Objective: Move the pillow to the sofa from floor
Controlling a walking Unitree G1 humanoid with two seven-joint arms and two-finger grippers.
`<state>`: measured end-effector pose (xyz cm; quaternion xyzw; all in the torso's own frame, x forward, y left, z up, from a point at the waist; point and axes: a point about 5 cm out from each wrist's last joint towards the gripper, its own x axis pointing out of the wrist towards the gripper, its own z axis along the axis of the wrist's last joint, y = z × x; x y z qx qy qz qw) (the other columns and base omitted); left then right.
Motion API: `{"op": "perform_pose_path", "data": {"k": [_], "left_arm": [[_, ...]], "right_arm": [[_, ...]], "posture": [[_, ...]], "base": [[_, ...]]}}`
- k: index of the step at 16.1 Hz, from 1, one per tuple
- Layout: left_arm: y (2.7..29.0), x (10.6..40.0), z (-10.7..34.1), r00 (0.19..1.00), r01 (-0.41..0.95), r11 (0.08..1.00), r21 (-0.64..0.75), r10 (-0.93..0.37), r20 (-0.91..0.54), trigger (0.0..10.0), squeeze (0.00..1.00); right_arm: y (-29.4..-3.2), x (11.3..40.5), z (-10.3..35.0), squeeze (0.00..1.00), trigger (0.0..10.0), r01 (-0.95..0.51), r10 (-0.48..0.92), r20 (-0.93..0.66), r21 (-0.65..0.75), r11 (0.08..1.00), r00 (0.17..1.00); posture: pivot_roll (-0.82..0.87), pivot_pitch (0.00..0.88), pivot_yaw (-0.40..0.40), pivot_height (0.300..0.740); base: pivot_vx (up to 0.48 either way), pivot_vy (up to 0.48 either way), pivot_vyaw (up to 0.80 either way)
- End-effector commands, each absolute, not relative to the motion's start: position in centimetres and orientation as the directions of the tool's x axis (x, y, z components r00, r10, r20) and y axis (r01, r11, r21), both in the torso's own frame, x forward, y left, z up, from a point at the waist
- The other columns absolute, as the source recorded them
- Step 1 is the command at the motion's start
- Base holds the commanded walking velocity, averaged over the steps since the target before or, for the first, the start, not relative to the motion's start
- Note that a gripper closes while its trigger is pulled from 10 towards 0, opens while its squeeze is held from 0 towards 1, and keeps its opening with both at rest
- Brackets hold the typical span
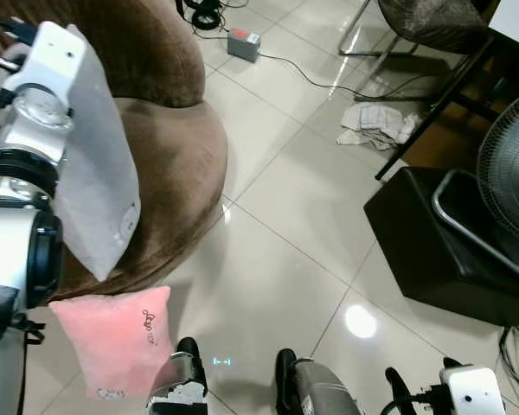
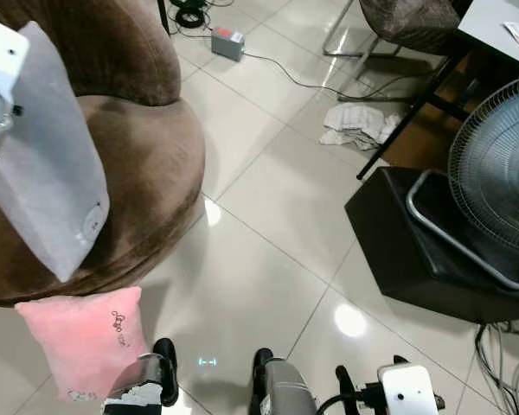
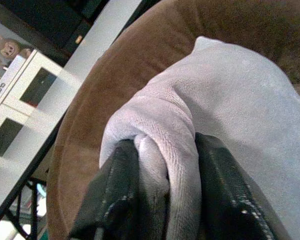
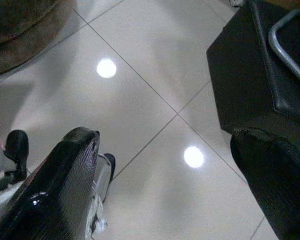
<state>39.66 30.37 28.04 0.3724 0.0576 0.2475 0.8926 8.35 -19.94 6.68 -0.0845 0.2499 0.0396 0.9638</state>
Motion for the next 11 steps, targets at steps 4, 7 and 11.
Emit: {"op": "perform_pose_path", "data": {"k": [4,7,11], "left_arm": [[32.4,38.4,34.5,0.789,-0.565,0.467,0.680,0.545,0.281,10.0,1.00],[32.7,37.7,37.8,0.746,-0.638,0.427,0.641,0.547,0.379,10.0,1.00],[31.8,37.8,39.7,0.773,-0.628,0.519,0.581,0.505,0.384,10.0,1.00]], "right_arm": [[-20.2,7.8,6.4,0.44,10.0,-0.110,0.016,-0.520,-0.150,0.983,0.854],[-20.0,8.3,6.1,0.44,10.0,-0.113,0.024,-0.515,-0.142,0.984,0.857],[-19.3,9.6,5.4,0.44,10.0,-0.121,0.045,-0.496,-0.122,0.985,0.867]], "posture": [[-0.28,0.301,-0.096,0.740],[-0.26,0.296,-0.089,0.740],[-0.23,0.278,-0.076,0.740]], "base": [[0.000,0.000,0.00],[0.000,0.000,0.00],[0.000,0.000,0.00]]}}
